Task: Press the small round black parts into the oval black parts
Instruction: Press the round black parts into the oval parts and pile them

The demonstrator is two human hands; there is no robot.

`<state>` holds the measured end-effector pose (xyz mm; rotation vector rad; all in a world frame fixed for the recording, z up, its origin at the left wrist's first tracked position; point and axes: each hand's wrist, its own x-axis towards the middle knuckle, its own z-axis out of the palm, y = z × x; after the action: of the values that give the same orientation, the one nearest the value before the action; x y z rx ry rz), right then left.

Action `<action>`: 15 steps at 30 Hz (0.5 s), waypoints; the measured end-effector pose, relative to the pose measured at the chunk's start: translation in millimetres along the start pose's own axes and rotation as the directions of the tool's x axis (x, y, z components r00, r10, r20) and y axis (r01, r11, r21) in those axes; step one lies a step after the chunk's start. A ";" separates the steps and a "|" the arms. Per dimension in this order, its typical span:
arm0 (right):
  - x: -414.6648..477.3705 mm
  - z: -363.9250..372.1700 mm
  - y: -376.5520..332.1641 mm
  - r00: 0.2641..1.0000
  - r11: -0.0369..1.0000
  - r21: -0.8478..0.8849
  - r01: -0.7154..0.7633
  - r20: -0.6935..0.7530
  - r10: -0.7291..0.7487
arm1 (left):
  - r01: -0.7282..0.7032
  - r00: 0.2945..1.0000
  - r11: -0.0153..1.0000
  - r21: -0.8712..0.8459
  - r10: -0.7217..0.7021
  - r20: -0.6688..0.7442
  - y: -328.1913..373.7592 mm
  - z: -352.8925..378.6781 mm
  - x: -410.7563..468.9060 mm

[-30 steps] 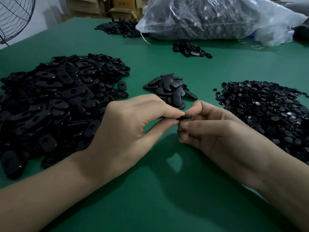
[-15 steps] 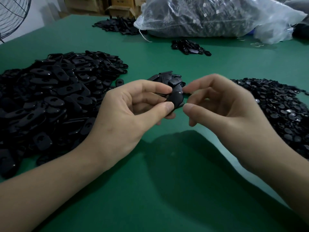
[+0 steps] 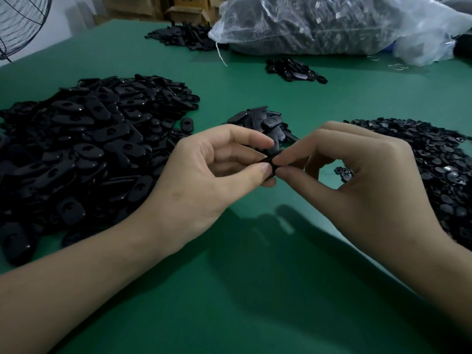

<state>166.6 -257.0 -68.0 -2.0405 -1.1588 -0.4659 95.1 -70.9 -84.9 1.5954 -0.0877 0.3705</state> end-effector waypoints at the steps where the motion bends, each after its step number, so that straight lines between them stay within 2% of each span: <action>1: 0.2 0.2 0.0 1.000 1.000 0.003 -0.011 -0.007 0.011 | 0.002 1.000 1.000 -0.008 -0.002 0.007 0.4 0.0 0.1; 12: -0.3 1.9 -1.1 1.000 0.999 0.049 -0.003 0.031 0.002 | 0.011 1.000 0.999 -0.051 -0.011 0.005 -1.9 -1.2 2.8; 14: -1.6 3.6 -0.7 0.997 0.985 0.154 -0.073 0.042 0.068 | -0.018 1.000 1.000 -0.015 0.018 -0.009 -2.3 -0.5 2.6; 15: -2.0 5.2 -0.8 0.987 0.943 0.292 -0.159 0.060 0.148 | -0.043 0.999 0.999 0.003 0.043 -0.021 -2.1 0.2 2.2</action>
<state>164.6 -254.0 -72.4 -1.8643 -1.0133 -0.1647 97.8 -70.6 -86.3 1.5938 -0.1052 0.4207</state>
